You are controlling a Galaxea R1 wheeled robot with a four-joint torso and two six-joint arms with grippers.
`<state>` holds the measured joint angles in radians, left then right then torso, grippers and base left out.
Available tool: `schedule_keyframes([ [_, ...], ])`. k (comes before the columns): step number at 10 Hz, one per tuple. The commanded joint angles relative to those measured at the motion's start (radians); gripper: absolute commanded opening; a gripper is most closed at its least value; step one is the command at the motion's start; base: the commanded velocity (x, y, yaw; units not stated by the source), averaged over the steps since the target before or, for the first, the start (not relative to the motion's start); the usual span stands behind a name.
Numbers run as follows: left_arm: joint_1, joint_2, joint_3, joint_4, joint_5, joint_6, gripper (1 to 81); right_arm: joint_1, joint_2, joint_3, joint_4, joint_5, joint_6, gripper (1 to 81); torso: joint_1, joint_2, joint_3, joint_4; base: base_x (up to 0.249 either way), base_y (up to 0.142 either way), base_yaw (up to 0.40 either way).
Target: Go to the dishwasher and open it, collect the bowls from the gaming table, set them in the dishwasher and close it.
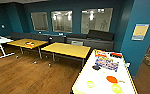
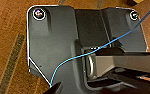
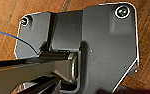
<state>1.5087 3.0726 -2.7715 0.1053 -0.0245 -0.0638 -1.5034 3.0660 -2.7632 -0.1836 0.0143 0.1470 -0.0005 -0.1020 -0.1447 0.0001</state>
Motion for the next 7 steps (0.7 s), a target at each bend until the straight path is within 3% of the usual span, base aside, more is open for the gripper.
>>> schedule_keyframes([
  [1, -0.046, -0.001, 0.000, -0.003, 0.055, 0.004, 81.1, 0.053, 0.000, 0.002, -0.002, -0.051, 0.002, 81.1, 0.001, 0.000, 0.000, 0.000, 0.000, 0.000, -0.360],
  [7, -0.046, 0.003, 0.001, -0.006, 0.055, 0.004, 81.1, 0.057, -0.004, 0.002, -0.003, -0.051, 0.002, 81.1, 0.001, 0.000, 0.000, 0.000, 0.000, 0.000, -0.355],
])
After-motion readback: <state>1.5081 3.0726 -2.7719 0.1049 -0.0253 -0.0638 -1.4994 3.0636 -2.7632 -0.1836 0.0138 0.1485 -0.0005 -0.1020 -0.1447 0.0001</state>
